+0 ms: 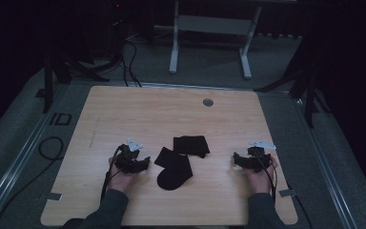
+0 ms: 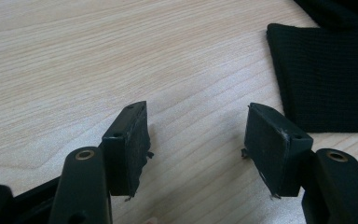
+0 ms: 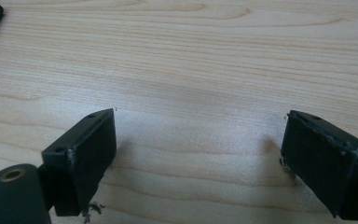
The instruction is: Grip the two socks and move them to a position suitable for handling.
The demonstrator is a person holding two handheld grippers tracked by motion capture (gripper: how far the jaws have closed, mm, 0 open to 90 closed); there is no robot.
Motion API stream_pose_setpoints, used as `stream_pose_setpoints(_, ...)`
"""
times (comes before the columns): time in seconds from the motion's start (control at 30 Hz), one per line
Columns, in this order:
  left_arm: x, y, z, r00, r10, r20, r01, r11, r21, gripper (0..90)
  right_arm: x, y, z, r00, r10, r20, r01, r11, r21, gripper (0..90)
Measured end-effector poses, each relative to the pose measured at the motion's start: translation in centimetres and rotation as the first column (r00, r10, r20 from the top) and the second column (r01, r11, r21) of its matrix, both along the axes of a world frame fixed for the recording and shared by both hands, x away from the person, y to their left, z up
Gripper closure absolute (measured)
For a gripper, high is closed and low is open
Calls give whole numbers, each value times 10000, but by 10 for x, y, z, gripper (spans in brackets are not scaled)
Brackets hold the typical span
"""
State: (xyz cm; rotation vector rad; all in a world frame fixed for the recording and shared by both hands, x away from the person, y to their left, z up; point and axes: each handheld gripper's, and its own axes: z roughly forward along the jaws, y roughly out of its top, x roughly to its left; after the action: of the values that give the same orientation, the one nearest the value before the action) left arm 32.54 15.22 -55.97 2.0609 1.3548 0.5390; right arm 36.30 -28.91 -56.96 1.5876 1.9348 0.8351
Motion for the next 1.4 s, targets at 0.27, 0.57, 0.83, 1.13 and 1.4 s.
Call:
stream_pose_setpoints(0.27,0,0,0,10000,-9,19,9,10000,-4,403,-2,1,1,10000,6,-11,-6,10000,6,130)
stream_pose_setpoints(0.57,0,0,0,10000,9,27,-9,10000,-9,402,-5,1,4,9997,124,-200,-125,9999,-55,209)
stream_pose_setpoints(0.83,0,0,0,10000,6,26,-6,10000,-7,402,-9,3,10,9972,637,-382,-642,9979,-120,281)
stream_pose_setpoints(1.13,0,0,0,10000,-21,-1,21,10000,2,405,-21,24,34,9816,1905,-109,-1903,9816,124,377)
stream_pose_setpoints(1.4,0,0,0,10000,-43,-19,43,10000,23,405,-31,46,51,9546,2979,47,-2977,9544,-205,441)
